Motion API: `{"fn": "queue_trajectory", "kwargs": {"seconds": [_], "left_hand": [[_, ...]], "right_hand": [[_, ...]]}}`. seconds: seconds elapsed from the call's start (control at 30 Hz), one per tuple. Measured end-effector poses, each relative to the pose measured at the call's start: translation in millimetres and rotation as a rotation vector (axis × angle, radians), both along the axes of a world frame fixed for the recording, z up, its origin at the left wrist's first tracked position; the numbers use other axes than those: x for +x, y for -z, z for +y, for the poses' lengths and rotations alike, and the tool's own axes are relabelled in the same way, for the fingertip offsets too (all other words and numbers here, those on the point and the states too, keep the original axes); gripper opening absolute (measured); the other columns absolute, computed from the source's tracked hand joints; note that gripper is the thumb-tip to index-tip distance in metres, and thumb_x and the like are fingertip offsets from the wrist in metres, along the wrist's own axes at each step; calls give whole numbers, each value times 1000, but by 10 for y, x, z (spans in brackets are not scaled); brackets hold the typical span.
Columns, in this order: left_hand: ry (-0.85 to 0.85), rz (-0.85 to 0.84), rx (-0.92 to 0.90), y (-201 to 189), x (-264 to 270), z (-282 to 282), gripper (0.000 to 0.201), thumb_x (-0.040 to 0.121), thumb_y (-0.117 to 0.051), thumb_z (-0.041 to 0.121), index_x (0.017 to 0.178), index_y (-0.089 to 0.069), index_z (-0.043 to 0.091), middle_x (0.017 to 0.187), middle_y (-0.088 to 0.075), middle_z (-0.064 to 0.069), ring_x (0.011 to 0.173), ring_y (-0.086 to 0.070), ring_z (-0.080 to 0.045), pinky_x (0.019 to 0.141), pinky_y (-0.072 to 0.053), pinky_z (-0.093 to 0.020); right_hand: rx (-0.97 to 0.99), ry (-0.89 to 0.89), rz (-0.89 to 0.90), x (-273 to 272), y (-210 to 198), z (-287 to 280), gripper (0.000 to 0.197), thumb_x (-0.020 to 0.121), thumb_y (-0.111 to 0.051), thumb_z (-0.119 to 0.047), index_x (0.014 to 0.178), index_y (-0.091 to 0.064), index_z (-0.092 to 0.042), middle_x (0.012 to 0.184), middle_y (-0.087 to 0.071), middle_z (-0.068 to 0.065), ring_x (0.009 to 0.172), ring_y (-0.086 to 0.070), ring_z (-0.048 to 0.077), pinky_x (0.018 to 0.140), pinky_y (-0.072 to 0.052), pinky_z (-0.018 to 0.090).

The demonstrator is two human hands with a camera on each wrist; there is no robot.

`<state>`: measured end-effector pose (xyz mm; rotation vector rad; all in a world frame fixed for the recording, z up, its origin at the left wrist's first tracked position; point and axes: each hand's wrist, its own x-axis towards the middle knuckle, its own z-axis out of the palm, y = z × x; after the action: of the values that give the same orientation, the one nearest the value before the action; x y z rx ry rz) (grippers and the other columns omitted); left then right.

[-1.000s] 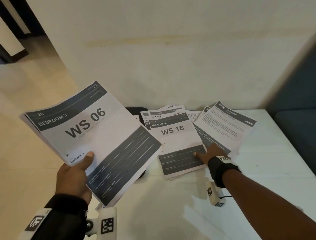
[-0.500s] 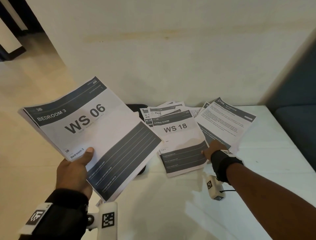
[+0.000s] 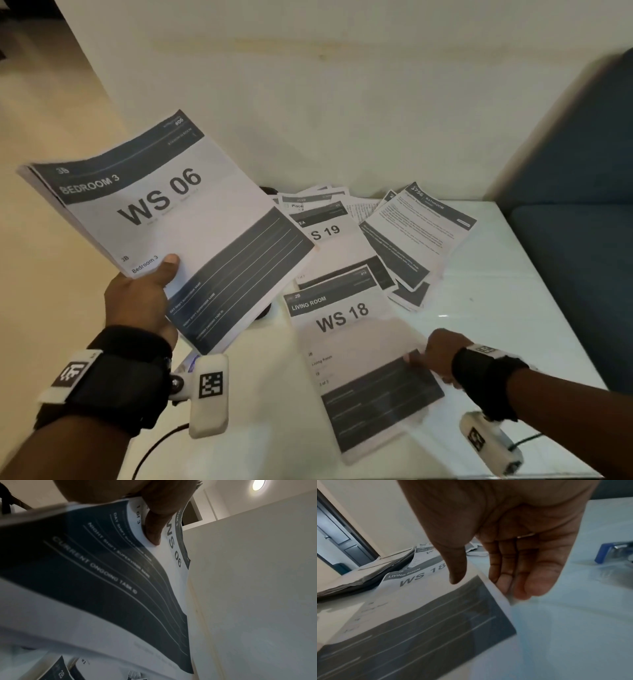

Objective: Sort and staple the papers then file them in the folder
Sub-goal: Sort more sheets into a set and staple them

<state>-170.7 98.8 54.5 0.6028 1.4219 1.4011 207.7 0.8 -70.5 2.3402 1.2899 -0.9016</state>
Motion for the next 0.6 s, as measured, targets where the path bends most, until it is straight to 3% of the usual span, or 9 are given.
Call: {"fn": "queue_trajectory", "kwargs": {"seconds": [0.07, 0.1, 0.27, 0.33, 0.4, 0.5, 0.6], "left_hand": [[17, 12, -11, 11, 19, -13, 25, 92, -66, 15, 114, -57, 23, 109, -64, 8, 97, -61, -16, 80, -51, -34], [20, 21, -14, 20, 29, -10, 29, 92, -66, 16, 118, -56, 22, 110, -64, 8, 99, -60, -18, 78, -51, -34], [47, 25, -20, 51, 104, 11, 32, 92, -67, 15, 122, -56, 22, 113, -65, 7, 104, -61, -20, 79, -52, -35], [75, 41, -28, 74, 133, -6, 34, 93, -65, 15, 125, -56, 21, 116, -65, 6, 104, -60, -18, 87, -51, -38], [110, 44, -25, 98, 155, -10, 32, 94, -63, 16, 124, -57, 22, 117, -65, 7, 103, -60, -17, 87, -50, -39], [157, 65, -28, 103, 166, -26, 27, 94, -63, 18, 120, -58, 22, 114, -66, 5, 104, -61, -22, 86, -50, -43], [204, 102, -21, 97, 171, -17, 32, 94, -63, 19, 125, -55, 16, 112, -65, 1, 101, -61, -25, 78, -51, -40]], "right_hand": [[98, -60, -83, 18, 56, 124, 77, 80, -60, -70, 127, -49, -10, 122, -61, 10, 109, -60, 26, 89, -48, 31], [143, -69, -95, 3, 75, 194, 81, 80, -58, -72, 131, -46, -10, 128, -59, 11, 115, -58, 28, 94, -47, 33], [291, -29, -47, -243, 171, 491, 81, 72, -67, -71, 126, -47, -13, 121, -61, 8, 106, -62, 26, 86, -49, 32], [323, -26, -30, -343, 229, 563, 87, 66, -73, -69, 128, -46, -14, 124, -58, 9, 108, -61, 27, 89, -51, 33], [319, -21, -24, -403, 253, 616, 90, 66, -76, -65, 131, -45, -12, 128, -54, 11, 113, -59, 28, 92, -51, 35], [276, -15, 16, -429, 251, 660, 76, 71, -75, -58, 131, -50, -18, 129, -56, 8, 115, -58, 26, 95, -49, 33], [256, -25, 92, -403, 151, 679, 51, 85, -70, -40, 128, -53, -17, 131, -58, 6, 117, -57, 25, 95, -47, 31]]}}
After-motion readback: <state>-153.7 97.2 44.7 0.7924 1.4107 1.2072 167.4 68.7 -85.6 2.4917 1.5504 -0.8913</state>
